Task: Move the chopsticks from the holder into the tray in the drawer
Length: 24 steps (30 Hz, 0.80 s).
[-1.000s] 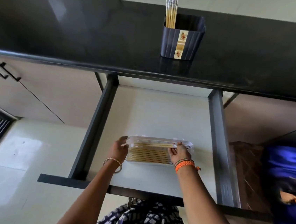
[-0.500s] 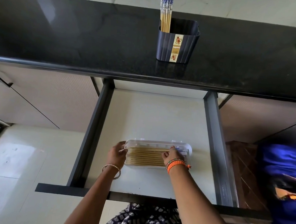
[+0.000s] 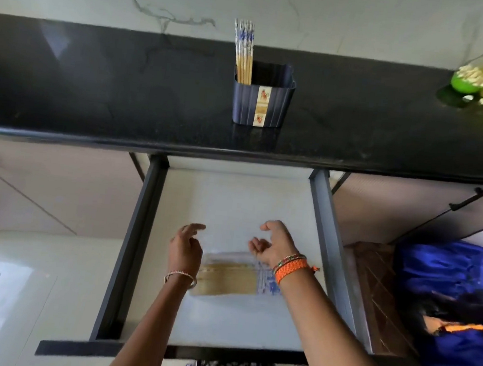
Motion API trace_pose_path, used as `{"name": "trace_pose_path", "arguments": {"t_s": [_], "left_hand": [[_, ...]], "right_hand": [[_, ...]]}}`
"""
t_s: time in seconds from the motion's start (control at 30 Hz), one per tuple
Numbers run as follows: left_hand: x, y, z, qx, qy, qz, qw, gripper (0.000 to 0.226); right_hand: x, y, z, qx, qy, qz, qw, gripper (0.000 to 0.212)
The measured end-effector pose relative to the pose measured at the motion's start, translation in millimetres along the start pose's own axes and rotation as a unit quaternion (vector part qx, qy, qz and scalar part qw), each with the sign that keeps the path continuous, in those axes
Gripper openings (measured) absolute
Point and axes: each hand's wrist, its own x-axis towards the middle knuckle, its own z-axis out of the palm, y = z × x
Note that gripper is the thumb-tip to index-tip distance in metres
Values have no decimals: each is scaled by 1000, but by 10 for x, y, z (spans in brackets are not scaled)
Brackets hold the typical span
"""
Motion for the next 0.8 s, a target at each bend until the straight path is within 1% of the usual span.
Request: {"name": "trace_pose_path", "arguments": {"t_s": [0.03,0.1,0.17,0.2,0.27,0.33,0.4,0.43,0.5,0.53,0.63,0.7,0.8], "left_hand": [[156,215,-9,-19,13,18,1000,48],[530,737,-48,-57,32,62,996,44],[907,1265,-113,-72,50,121,989,37],[1067,1488,-151,-70,49,142,986,35],[1361,1863,-212,-59,4,154,986,34],[1599,2068,-260,-31,-54,154,986,34],[1786,2148,-283,-9,-75,161,984,36],[1871,2170,-288,0,-74,164,984,37],[2027,2196,-259,16,-64,166,984,37],[2094,2200,-228,25,-62,167,984,37],[2328,2214,-94,56,-53,171,982,39],[2453,2195,-7,65,-53,172,982,40],[2593,2126,121,69,-62,166,982,39]], "right_hand": [[-87,-210,111,6,-29,-30,999,18],[-277,-712,373,-8,-60,-129,990,16],[-432,-1191,630,-63,-70,-246,965,14],[-467,-1380,740,-101,-72,-295,947,21],[-465,-1730,942,-184,-66,-382,903,32],[-383,-2018,1125,-257,-56,-459,848,34],[-266,-2260,1274,-321,-55,-514,793,33],[-200,-2371,1351,-345,-57,-529,773,32],[-37,-2554,1504,-377,-57,-532,756,32],[46,-2624,1585,-389,-58,-524,756,32],[329,-2789,1904,-405,-59,-458,789,28],[524,-2837,2095,-460,-39,-413,785,29],[772,-2870,2323,-523,-47,-342,779,26]]}}
